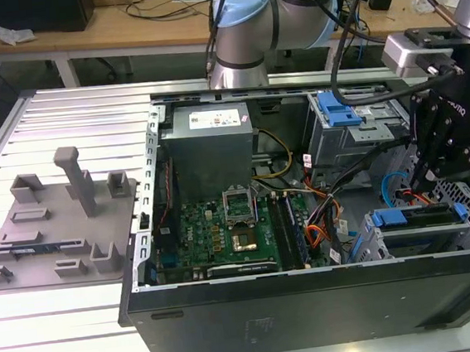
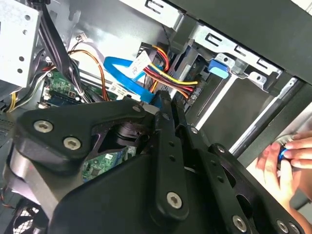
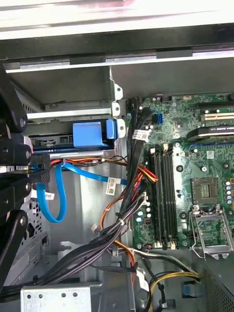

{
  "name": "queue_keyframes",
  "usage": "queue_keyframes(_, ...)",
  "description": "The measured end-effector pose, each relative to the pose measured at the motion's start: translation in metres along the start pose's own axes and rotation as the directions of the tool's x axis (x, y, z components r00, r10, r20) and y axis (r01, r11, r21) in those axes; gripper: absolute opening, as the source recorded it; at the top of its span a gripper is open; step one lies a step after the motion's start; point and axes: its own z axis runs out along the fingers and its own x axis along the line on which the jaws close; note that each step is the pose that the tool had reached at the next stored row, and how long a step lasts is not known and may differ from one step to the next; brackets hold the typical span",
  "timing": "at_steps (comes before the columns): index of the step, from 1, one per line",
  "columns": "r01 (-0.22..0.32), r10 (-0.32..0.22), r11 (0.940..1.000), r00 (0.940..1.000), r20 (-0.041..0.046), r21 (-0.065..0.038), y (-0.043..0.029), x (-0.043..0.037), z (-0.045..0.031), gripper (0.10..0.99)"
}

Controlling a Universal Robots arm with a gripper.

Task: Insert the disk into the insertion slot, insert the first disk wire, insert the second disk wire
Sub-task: 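Insert the second disk wire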

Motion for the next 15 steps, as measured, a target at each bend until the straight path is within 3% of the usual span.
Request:
queue_keyframes(2, 0.001, -0.001, 1.0, 1.0, 0.0079, 0.001, 0.0015, 0.004, 0.0004, 0.161)
queue_keyframes(15, 0.001, -0.001, 1.0, 1.0, 0.0081, 0.001, 0.0014, 0.009, 0.0007, 0.161)
